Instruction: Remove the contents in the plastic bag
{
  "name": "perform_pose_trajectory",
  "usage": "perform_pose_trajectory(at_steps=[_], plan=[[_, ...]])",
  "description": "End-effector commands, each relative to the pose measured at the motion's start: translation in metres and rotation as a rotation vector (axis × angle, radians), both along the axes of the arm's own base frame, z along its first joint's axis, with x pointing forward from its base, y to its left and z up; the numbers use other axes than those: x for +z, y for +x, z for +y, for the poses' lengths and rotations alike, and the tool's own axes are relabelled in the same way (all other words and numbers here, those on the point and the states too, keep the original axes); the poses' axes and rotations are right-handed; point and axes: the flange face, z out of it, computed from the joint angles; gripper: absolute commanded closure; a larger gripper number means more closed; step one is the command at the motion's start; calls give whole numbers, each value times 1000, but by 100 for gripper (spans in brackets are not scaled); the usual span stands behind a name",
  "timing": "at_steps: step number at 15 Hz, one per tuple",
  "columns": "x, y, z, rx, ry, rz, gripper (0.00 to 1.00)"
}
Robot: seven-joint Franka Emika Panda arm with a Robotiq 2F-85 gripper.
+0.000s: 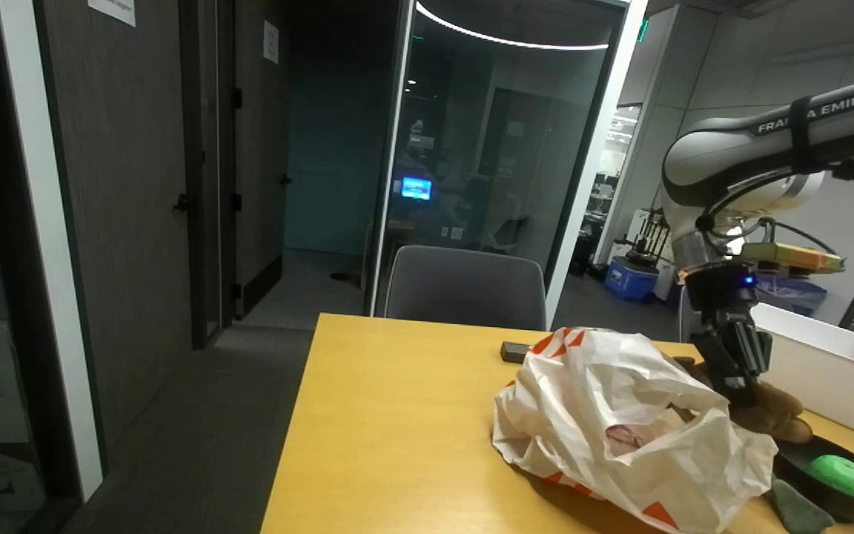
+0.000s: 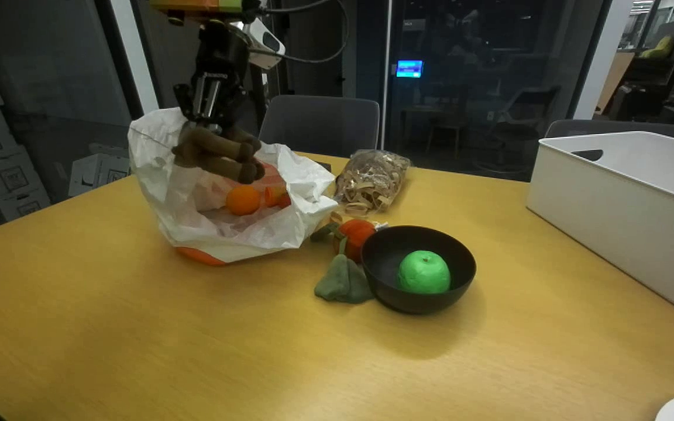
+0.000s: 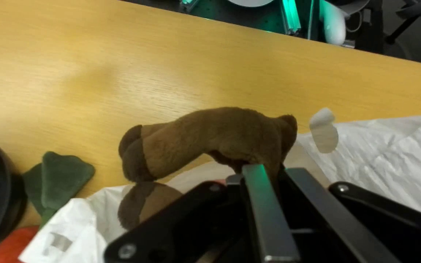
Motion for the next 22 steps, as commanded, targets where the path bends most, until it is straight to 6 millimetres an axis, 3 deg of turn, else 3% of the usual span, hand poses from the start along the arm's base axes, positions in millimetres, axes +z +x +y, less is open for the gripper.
perform_pose_trajectory(at_steps=[1,6,11,17,20,22], plan=[[40,-8,-17,-16,-179,-86,97],[90,-39,-53,-99,-360,-236,95],[109,-61,-111,-267,-444,-400,93],[77,-63,-217,-493,-481,-620,92],[51,-56,-252,-526,-482,-720,92],[32,-45,-264,-502,-504,-801,92]])
